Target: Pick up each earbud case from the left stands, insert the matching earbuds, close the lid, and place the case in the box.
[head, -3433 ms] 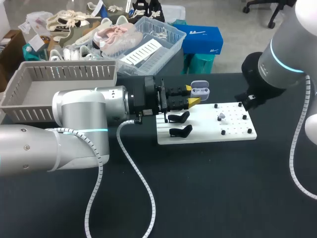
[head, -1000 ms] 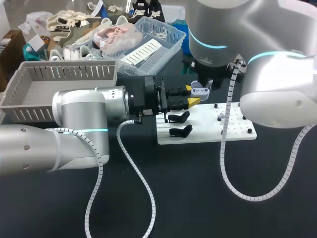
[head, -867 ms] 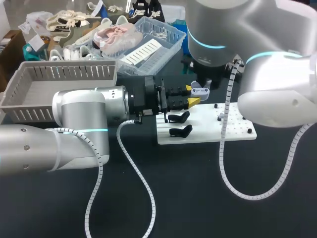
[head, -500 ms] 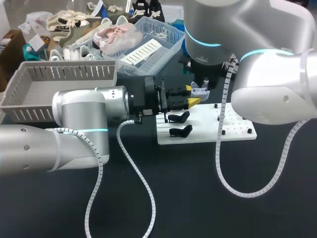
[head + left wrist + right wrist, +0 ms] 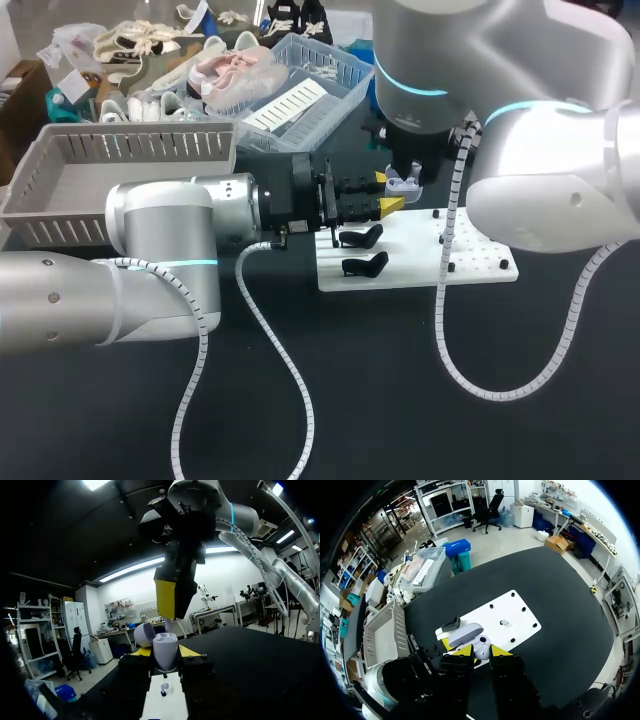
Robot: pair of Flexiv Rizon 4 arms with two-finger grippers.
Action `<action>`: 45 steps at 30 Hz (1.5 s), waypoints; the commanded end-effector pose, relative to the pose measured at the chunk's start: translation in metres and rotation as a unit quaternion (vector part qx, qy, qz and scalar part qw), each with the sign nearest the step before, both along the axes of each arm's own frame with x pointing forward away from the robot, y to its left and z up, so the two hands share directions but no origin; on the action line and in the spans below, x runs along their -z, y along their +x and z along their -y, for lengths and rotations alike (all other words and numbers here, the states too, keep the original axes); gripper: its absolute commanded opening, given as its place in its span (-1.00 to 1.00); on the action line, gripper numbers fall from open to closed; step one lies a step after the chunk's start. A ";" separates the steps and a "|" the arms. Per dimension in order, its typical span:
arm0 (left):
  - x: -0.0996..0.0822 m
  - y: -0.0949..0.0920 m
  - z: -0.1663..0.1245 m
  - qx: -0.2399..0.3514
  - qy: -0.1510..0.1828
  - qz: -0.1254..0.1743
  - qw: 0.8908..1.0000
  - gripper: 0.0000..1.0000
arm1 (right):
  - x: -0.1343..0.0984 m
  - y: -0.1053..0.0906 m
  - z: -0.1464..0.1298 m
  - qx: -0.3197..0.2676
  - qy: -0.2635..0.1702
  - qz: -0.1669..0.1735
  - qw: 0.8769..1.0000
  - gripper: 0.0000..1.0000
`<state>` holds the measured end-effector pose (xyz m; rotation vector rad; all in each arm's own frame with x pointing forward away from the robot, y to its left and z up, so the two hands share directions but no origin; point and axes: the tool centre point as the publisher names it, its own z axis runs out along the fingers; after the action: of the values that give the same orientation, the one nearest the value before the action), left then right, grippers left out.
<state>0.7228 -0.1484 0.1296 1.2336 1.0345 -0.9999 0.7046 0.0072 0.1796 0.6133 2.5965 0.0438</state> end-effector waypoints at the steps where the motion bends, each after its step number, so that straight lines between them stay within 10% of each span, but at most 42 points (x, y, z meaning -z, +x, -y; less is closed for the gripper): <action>1: 0.000 -0.001 0.000 -0.002 -0.001 0.001 1.000 -1.00 | 0.001 0.002 -0.002 0.000 0.000 0.000 1.000 -1.00; 44: 0.000 -0.001 0.000 -0.002 -0.001 0.001 1.000 -1.00 | 0.016 0.011 -0.004 -0.010 0.018 -0.005 1.000 -1.00; 45: 0.000 -0.001 0.000 -0.002 -0.001 0.001 1.000 -1.00 | 0.016 0.010 -0.004 -0.011 0.021 -0.003 1.000 -0.62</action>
<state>0.7234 -0.1472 0.1295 1.2327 1.0355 -0.9988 0.7156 0.0112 0.1651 0.6040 2.6230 0.0920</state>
